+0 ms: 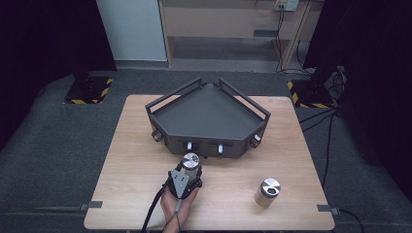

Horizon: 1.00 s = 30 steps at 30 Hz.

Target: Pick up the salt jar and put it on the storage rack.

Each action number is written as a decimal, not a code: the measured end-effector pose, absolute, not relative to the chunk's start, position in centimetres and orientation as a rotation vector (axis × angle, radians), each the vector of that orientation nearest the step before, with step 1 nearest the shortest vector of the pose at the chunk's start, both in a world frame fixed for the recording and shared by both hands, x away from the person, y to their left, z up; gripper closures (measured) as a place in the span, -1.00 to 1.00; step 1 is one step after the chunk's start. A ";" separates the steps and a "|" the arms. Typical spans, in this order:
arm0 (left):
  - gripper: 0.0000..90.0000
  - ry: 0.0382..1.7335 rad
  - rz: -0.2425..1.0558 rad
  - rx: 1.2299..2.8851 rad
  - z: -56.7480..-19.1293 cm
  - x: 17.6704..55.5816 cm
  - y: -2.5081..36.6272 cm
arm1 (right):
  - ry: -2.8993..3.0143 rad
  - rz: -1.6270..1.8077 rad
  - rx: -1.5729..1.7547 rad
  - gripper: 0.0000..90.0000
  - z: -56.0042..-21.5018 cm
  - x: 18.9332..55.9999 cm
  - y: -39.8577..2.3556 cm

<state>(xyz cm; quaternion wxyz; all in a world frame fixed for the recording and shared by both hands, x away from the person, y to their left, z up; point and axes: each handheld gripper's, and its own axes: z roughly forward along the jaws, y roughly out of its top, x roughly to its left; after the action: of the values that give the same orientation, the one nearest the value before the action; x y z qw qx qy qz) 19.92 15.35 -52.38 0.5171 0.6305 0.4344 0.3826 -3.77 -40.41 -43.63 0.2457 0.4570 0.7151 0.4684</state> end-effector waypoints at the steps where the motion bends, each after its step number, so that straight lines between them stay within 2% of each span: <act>1: -0.32 1.041 0.922 1.513 -52.4 19.8 15.3 | 1.951 1.279 1.248 -0.85 -43.6 -3.8 -40.4; 13: -0.32 1.052 0.884 1.511 -51.2 19.3 15.9 | 1.952 1.286 1.242 -0.85 -43.6 -3.8 -40.4; 17: -0.32 1.020 0.910 1.511 -50.1 18.8 16.2 | 1.955 1.286 1.240 -0.85 -43.6 -3.8 -40.4; 25: -0.32 0.964 0.942 1.486 -45.5 19.2 16.8 | 1.954 1.293 1.227 -0.85 -43.5 -3.8 -40.3; 30: -0.32 0.917 0.972 1.462 -41.1 21.6 16.6 | 1.952 1.293 1.232 -0.85 -43.6 -3.8 -40.4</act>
<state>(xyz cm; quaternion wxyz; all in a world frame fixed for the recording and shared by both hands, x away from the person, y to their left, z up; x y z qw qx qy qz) 21.64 16.62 -41.12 0.5486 0.6171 0.3870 0.4104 -3.84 -40.37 -43.56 0.2456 0.4513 0.7152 0.4739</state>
